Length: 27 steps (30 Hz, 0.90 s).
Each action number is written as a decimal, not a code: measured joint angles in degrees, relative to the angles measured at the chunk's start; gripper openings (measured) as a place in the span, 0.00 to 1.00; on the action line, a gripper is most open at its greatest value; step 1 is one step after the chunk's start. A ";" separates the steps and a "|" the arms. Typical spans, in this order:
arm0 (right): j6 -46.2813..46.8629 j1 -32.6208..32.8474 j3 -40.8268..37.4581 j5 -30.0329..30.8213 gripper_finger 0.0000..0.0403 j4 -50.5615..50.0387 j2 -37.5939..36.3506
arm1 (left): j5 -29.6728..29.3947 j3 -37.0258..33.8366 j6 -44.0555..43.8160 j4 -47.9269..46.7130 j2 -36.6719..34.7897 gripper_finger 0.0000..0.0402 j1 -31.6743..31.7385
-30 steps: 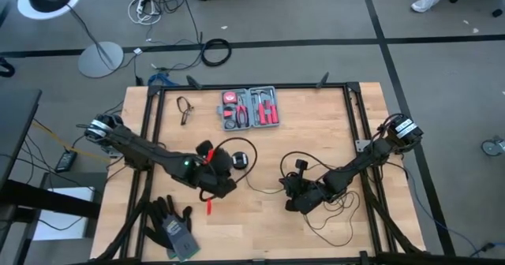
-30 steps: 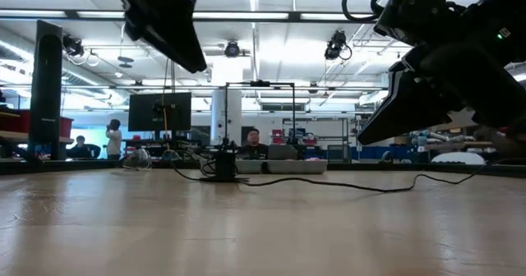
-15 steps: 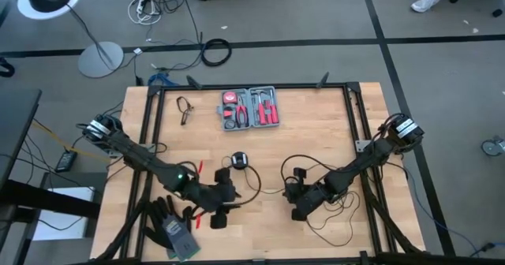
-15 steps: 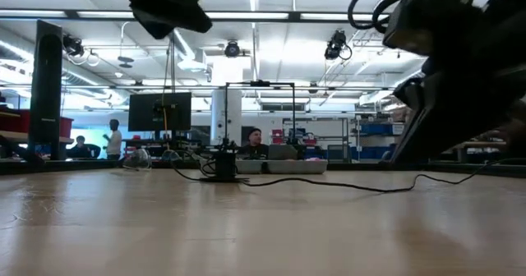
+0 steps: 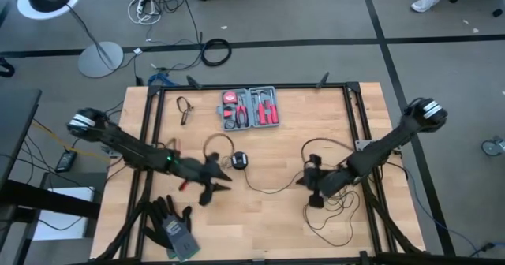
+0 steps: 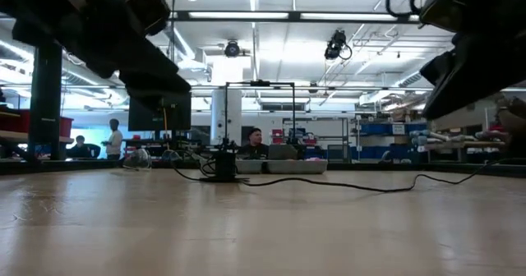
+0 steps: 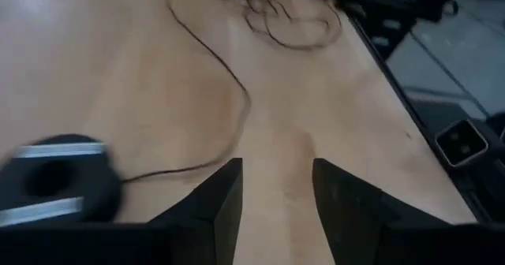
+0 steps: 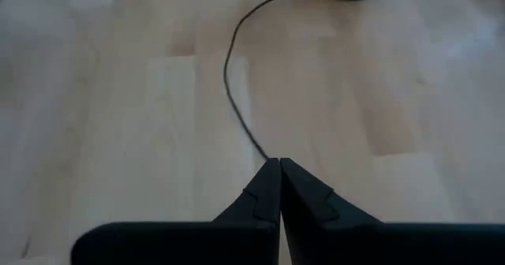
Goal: Coil cords
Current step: Return to Home Position
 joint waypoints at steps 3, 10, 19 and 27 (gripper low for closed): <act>-0.40 -2.40 -4.42 -1.15 0.01 -0.12 -8.08 | 1.23 -5.89 1.71 0.97 -7.85 0.39 3.59; -5.55 -10.81 -10.50 -4.01 0.02 0.10 -24.33 | 2.84 -15.64 6.20 0.82 -25.68 0.39 11.33; -13.55 -19.59 -12.19 -5.38 0.02 0.02 -33.77 | 4.87 -22.56 10.32 -2.96 -42.26 0.39 18.05; -14.81 -23.43 -12.21 -7.40 0.02 -0.46 -33.95 | 6.75 -25.46 10.74 -13.69 -60.65 0.39 23.45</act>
